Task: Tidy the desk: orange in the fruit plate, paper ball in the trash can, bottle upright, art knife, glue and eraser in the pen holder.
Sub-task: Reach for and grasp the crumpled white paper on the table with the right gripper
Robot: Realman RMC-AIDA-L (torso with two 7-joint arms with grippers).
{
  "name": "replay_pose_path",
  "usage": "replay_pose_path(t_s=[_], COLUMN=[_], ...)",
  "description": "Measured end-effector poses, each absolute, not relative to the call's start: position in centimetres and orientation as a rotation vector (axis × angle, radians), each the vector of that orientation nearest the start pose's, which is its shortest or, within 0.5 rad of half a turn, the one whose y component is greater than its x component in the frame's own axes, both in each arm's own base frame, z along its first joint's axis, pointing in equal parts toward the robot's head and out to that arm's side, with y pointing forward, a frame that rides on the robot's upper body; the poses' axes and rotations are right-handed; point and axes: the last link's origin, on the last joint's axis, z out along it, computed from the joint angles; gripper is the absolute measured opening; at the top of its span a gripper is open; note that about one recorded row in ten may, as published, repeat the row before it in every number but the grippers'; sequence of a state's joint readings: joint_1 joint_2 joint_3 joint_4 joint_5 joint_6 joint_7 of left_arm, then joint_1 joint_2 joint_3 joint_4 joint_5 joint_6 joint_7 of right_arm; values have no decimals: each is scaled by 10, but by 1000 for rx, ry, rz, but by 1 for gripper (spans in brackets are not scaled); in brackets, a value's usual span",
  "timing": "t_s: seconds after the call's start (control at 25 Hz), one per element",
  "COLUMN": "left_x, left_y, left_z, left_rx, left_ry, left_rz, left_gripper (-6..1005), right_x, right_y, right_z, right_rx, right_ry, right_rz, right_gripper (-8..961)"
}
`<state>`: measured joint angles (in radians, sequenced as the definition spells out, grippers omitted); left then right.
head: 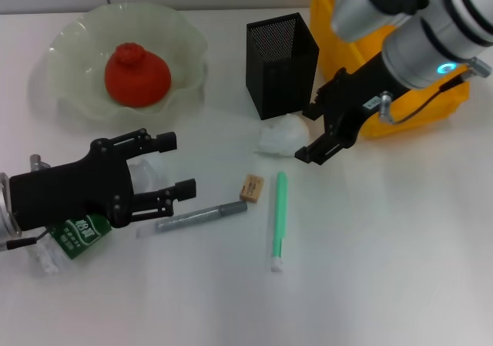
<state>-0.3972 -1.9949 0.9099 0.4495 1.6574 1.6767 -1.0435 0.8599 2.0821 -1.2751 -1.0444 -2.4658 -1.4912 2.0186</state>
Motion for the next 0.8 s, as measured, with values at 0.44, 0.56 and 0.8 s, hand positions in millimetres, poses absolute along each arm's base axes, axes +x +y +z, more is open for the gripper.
replay_pose_path(t_s=[0.44, 0.56, 0.8], left_x=[-286, -286, -286], left_y=[279, 279, 279], left_z=[2, 2, 2], left_rx=[-2685, -2685, -2681], left_ry=[-437, -444, -446], left_rz=[-967, -969, -970], left_gripper=[804, 804, 804], right_x=[135, 136, 139], right_y=[395, 394, 394], right_z=[-55, -59, -70], right_rx=[-2859, -2849, -2824], right_ry=[88, 64, 12], right_rz=[-481, -488, -499], right_gripper=[752, 750, 735])
